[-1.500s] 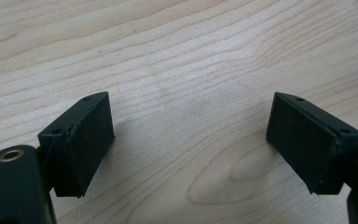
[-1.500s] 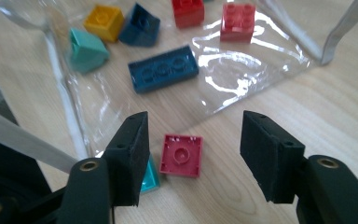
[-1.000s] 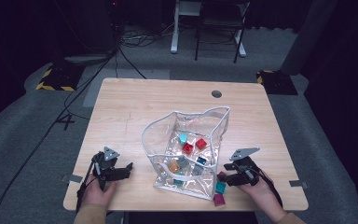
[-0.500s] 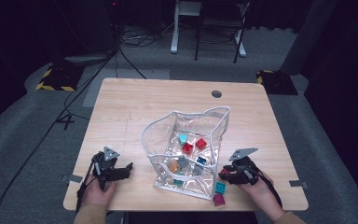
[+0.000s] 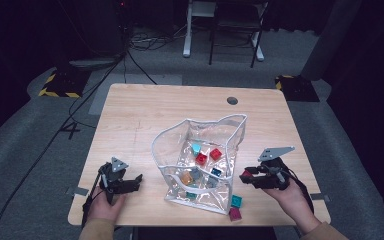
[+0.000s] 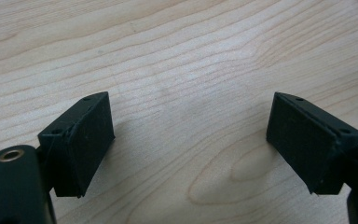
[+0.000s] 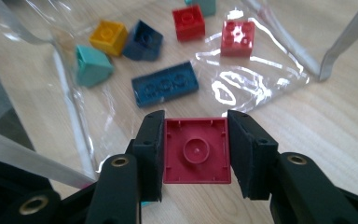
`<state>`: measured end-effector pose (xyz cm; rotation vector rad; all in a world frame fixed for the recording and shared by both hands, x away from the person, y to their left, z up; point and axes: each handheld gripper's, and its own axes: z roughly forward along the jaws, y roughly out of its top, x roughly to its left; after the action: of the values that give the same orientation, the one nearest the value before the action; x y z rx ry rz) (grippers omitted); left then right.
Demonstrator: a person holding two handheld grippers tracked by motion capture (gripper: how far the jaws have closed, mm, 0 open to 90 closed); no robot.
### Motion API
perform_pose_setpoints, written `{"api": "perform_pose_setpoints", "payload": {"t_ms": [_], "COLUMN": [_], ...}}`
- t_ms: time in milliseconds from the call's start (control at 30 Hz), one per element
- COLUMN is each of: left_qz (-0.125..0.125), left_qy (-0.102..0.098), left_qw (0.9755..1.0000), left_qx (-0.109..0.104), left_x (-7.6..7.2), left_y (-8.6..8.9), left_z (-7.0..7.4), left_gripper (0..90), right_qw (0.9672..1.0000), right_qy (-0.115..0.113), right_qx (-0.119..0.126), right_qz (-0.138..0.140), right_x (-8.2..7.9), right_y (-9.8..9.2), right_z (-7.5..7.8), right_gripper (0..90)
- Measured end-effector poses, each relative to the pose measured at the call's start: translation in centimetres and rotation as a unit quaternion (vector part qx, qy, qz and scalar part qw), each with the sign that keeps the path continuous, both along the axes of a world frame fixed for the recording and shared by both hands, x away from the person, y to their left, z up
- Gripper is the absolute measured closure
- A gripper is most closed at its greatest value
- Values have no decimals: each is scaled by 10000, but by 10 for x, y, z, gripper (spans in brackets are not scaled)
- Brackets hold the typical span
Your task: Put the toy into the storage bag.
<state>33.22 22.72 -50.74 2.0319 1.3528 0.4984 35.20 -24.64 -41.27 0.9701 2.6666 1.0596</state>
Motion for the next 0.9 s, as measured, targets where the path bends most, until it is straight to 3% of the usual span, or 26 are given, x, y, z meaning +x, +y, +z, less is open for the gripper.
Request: {"api": "perform_pose_setpoints", "payload": {"t_ms": [333, 900], "left_qz": [0, 0], "left_qy": [-1, -1], "left_qw": [10000, 10000], "left_qx": [3, -2], "left_x": [0, 0], "left_y": [0, 0], "left_z": [0, 0], "left_gripper": [152, 152], "right_qw": [9992, 9971], "right_qy": [-302, -512], "right_qx": [212, 422], "right_qz": [143, 377], "right_x": [1, 19], "right_y": [0, 13], "right_z": [49, 121], "right_gripper": [582, 582]}}
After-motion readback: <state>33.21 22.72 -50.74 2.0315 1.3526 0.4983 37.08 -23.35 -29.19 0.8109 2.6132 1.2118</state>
